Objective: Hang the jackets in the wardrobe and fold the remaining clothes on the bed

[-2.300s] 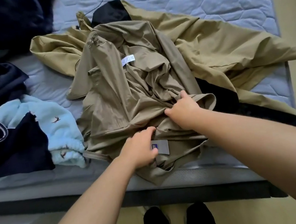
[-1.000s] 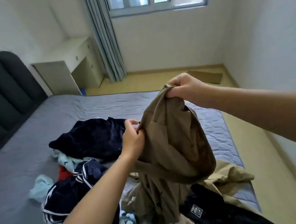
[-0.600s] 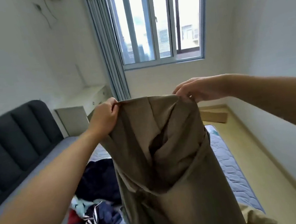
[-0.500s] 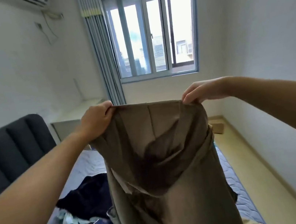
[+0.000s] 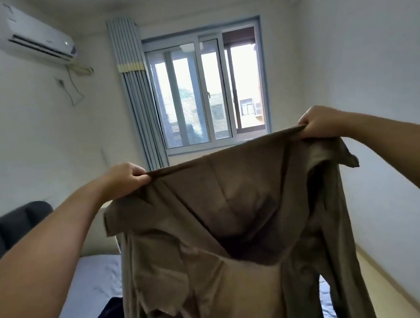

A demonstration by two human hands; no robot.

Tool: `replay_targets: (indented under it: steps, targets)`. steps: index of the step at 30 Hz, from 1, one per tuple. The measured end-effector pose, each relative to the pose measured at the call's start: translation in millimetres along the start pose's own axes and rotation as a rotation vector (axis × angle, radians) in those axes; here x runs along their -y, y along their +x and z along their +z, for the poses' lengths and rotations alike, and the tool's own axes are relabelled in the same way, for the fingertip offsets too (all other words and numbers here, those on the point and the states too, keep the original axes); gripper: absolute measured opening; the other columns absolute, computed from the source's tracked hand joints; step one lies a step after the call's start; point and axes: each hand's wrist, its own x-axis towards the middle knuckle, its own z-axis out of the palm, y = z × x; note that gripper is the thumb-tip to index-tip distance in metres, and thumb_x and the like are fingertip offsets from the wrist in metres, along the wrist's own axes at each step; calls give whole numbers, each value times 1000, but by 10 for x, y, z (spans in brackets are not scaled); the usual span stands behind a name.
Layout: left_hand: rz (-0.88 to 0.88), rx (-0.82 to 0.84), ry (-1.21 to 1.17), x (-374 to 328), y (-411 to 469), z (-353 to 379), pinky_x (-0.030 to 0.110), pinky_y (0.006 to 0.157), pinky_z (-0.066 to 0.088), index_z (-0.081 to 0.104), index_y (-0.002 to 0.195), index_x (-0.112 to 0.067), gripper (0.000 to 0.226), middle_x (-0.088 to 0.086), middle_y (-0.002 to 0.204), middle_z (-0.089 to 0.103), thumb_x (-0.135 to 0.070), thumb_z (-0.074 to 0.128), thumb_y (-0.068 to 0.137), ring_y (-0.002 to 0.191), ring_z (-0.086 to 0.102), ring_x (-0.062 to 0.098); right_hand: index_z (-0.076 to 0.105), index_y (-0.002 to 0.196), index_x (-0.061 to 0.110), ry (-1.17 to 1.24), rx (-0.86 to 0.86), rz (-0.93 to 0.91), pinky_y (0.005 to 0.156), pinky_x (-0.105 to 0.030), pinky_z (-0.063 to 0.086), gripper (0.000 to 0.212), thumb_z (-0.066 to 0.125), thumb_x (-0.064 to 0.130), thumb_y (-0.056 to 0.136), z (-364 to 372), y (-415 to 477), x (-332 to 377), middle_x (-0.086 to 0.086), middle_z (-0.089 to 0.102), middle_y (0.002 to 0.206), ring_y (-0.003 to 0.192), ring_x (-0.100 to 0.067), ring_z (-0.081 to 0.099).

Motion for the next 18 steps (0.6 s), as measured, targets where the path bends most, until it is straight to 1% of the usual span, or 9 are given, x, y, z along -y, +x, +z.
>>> replay_targets:
  steps: [2,3,4,6,7,9,10,14,18]
  targets:
    - [-86,129,138,18,-31,121,27,69,41,65,77,-17,24,10,93,68,-20,48,94,78,56,19,59,57,23,-198,165,61,56,-26,40,30,66,33,84,37,-84,9,2,58,65,65,-16,54]
    - [-99,101,194,29,-33,182,28,73,42,64,83,-13,24,12,100,68,-20,45,95,83,57,22,57,57,23,-277,203,76,58,-27,42,28,66,32,83,85,-120,16,2,57,65,65,-16,53]
    - [-92,-12,195,43,-24,199,30,74,42,64,90,-9,25,15,102,67,-20,42,97,85,57,26,56,57,23,-307,172,48,58,-27,41,28,65,30,82,130,-118,10,3,56,65,66,-17,53]
    - [-72,-317,109,77,-11,179,35,74,42,62,102,-7,28,21,103,65,-22,38,98,84,57,33,55,57,20,-220,-43,-13,56,-27,36,29,63,26,84,172,-110,-7,2,57,66,68,-19,54]
    - [-73,-367,106,85,-13,186,37,76,43,62,105,-10,28,22,105,65,-23,38,98,87,58,35,57,59,18,-205,-76,-22,56,-26,36,27,61,24,85,173,-113,-4,0,59,69,70,-20,55]
    - [-92,-278,144,59,-29,246,38,79,45,63,107,-17,26,18,110,64,-24,39,97,96,59,36,58,63,18,-303,59,-48,55,-25,35,25,57,24,87,233,-151,-20,0,61,75,73,-20,56]
    - [-87,-297,121,54,-8,275,38,79,45,63,105,-16,26,19,109,64,-23,39,98,97,59,36,56,60,21,-316,86,-47,55,-25,34,28,57,26,87,284,-152,-47,3,60,73,73,-19,55]
    - [-19,-421,-62,-40,41,256,36,77,40,64,101,-7,23,23,102,65,-15,42,97,97,58,38,47,58,23,-315,-33,-160,64,-28,36,31,53,21,89,327,-178,-7,4,50,67,73,-19,52]
    - [150,-398,-168,-350,90,259,29,74,35,65,96,-15,13,9,96,66,-14,52,93,94,59,29,50,69,13,-384,-143,-461,66,-24,40,23,50,4,90,313,-230,280,9,46,64,65,-14,50]
